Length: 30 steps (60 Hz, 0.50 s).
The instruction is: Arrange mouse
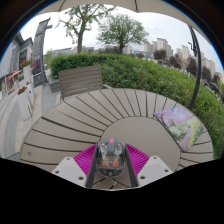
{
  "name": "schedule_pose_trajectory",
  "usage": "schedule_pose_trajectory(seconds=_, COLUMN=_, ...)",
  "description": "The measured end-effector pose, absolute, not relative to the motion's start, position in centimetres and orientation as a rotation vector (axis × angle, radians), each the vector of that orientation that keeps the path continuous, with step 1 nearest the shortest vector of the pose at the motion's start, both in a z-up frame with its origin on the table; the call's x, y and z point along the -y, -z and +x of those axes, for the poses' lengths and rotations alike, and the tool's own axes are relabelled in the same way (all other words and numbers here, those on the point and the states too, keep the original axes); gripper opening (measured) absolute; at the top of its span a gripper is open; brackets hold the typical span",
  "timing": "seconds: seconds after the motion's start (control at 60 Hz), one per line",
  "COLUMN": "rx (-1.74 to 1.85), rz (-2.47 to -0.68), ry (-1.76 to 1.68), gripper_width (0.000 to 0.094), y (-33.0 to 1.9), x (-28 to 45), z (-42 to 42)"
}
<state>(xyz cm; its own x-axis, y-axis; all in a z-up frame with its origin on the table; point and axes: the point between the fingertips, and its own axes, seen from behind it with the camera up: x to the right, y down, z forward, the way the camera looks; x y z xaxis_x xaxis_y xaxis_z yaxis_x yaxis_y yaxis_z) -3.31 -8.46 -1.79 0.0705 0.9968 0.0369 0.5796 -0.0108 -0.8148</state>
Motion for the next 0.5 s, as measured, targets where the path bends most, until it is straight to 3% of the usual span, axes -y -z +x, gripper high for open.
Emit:
schedule_pose_trajectory(seconds=0.133, rx=1.613, rz=-1.673, ry=-0.748, gripper_width=0.04, y=1.7, x=8.5, z=-3.2)
schedule_pose_trajectory(seconds=0.2, rx=1.627, rz=-1.686, ry=-0.77, gripper_width=0.0389, y=0.9, x=8.8, z=-3.1)
schedule_pose_trajectory(seconds=0.367, rx=1.527, rz=-1.679, ry=-0.882, gripper_width=0.0388, y=-9.0, x=5.2, z=-4.8)
schedule_pose_trajectory(seconds=0.5, rx=1.458, rz=-1.664, ry=-0.871, gripper_width=0.0388, y=-14.2, x=-4.3, z=-8.9)
